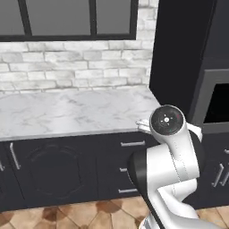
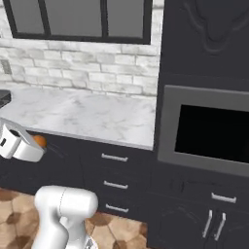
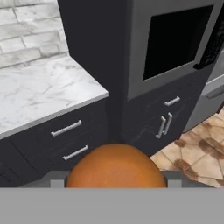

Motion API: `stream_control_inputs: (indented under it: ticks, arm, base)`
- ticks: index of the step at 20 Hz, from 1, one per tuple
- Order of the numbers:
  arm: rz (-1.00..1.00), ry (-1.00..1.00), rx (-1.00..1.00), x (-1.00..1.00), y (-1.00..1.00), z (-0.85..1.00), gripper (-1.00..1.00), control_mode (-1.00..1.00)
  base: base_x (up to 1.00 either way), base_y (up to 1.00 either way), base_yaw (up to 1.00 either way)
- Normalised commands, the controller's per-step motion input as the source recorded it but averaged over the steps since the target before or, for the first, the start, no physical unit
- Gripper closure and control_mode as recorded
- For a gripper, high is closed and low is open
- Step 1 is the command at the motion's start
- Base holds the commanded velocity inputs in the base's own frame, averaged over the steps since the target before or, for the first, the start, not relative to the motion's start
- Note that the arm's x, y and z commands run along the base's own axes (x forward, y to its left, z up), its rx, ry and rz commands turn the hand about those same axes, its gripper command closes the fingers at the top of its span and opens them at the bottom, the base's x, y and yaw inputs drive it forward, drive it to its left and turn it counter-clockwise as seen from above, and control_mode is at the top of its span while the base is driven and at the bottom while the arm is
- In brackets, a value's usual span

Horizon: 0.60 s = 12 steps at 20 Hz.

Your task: Pick up both tangerines from the fridge and place them inside the tupperware on the counter.

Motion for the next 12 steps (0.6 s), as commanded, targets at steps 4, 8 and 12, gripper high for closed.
stream_control_inputs:
  ticks: [4, 8, 12]
  arm:
    - [0.00, 0.00, 0.00, 0.00, 0.00, 0.00, 1.00, 1.00]
    - [0.00, 0.00, 0.00, 0.00, 0.00, 0.00, 1.00, 1.00]
    - [0.00, 0.00, 0.00, 0.00, 0.00, 0.00, 1.00, 1.00]
  base:
    - [0.52, 1.00, -0.12]
    - [0.59, 1.00, -0.16]
    - [0.69, 1.00, -0.17]
